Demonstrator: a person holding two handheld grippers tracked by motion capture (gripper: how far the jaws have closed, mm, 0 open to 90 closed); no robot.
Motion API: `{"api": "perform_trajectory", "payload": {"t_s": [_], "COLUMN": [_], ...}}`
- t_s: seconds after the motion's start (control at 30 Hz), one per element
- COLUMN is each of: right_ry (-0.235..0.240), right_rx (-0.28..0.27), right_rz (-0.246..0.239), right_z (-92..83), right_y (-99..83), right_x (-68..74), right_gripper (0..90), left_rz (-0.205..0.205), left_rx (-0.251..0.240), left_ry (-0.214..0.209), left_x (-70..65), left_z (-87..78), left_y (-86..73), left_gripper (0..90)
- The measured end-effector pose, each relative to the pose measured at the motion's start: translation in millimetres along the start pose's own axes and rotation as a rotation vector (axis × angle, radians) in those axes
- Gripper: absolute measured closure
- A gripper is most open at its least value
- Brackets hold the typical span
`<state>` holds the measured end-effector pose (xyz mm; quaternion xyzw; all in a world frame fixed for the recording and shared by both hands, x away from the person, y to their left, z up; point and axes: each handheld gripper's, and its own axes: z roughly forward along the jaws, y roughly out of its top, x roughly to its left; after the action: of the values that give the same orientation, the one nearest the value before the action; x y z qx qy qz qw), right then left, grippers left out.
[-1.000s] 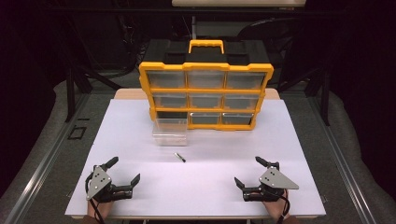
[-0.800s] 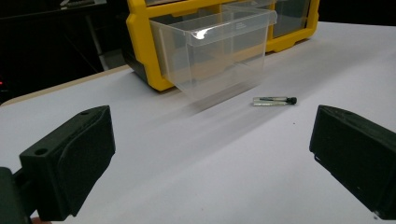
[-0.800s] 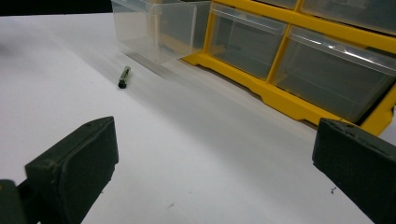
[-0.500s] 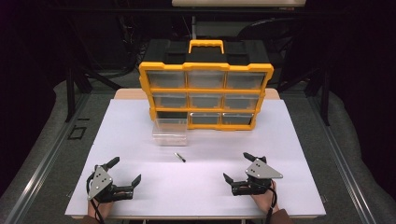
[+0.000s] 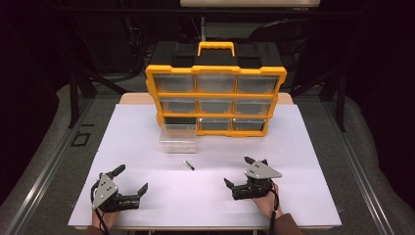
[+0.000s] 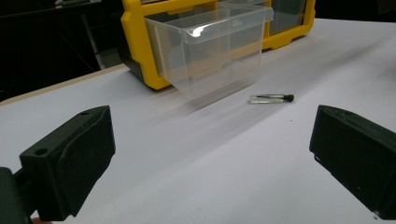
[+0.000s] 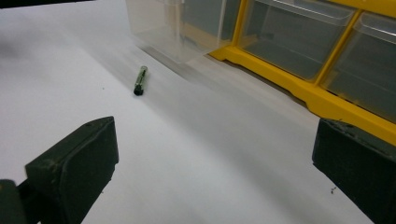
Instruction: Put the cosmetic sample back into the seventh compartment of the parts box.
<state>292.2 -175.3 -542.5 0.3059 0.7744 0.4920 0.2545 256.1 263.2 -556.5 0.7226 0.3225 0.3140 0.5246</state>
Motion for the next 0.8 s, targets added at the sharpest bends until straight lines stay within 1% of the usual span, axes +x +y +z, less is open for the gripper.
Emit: {"api": "perform_trajectory", "payload": {"t_s": [0.07,0.1,0.2,0.23,0.4,0.53,0.7,0.8], "right_ry": [0.010,0.018,0.027,0.034,0.046,0.054,0.065,0.068], "right_rx": [0.009,0.008,0.016,0.027,0.059,0.070,0.084,0.103], "right_rz": [-0.001,-0.002,-0.004,-0.004,0.003,0.006,0.020,0.027], "right_z": [3.0,5.0,8.2,13.2,23.8,27.9,31.2,35.9], "right_y": [1.8,2.8,4.1,6.0,10.2,13.2,17.3,19.5], "right_x": [1.4,2.4,3.7,5.4,8.7,11.2,12.9,15.6], "right_gripper": [0.0,0.0,0.0,0.0,0.0,0.0,0.0,0.0], "left_rz": [0.001,0.007,0.004,0.003,-0.003,0.001,-0.003,-0.004], "left_rx": [-0.003,0.004,-0.002,0.000,0.001,-0.001,0.010,0.012], "left_ry": [-0.003,-0.008,-0.008,-0.010,-0.011,-0.006,-0.010,-0.013], "left_x": [-0.7,-0.9,-0.4,0.9,1.3,1.4,2.0,2.1], "left_z": [0.6,1.4,1.5,1.9,1.1,0.9,2.4,2.4], "left_y": [0.3,0.3,0.2,-0.3,-1.1,-0.9,-1.1,-1.1], "left_gripper": [0.1,0.1,0.1,0.1,0.1,0.1,0.1,0.1]}}
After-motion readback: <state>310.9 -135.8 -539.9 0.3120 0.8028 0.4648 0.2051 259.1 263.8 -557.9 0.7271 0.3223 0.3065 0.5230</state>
